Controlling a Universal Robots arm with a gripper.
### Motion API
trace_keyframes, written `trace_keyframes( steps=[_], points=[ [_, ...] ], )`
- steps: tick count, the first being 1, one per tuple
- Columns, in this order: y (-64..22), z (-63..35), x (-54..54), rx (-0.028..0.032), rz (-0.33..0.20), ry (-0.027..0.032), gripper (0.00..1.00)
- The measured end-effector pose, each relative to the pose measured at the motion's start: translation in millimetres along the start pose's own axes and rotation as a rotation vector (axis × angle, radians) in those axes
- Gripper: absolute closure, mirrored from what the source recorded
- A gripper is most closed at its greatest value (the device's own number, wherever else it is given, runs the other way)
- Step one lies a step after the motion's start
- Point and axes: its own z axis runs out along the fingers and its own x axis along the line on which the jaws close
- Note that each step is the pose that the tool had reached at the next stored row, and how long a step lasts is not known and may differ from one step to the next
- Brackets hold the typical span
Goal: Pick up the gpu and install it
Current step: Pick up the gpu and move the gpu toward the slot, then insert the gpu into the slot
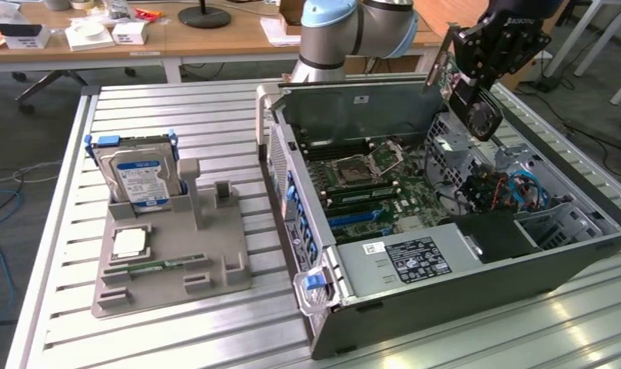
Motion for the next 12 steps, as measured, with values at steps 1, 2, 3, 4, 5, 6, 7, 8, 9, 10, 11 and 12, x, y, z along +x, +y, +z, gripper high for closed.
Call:
trace_keyframes(
  steps=[1,2,3,4,5,6,7,8,9,10,11,12],
  points=[
    [0.0,0.0,0.0,0.0,0.0,0.0,0.74],
    [-0.1,0.0,0.0,0.0001,0.0,0.0,0.74],
    [-0.1,0.0,0.0,0.0,0.0,0.0,0.74],
    [-0.1,0.0,0.0,0.0,0.0,0.0,0.74],
    [-0.1,0.0,0.0,0.0,0.0,0.0,0.74],
    [-0.1,0.0,0.0,0.0,0.0,0.0,0.74],
    [-0.1,0.0,0.0,0.0,0.0,0.0,0.74],
    [-0.1,0.0,0.0,0.0,0.0,0.0,0.74],
    [-0.1,0.0,0.0,0.0001,0.0,0.0,0.74],
    [-0.1,0.0,0.0,0.0,0.0,0.0,0.74],
    [-0.1,0.0,0.0,0.0,0.0,0.0,0.74],
    [-0.1,0.0,0.0,0.0,0.0,0.0,0.74]
  ],
)
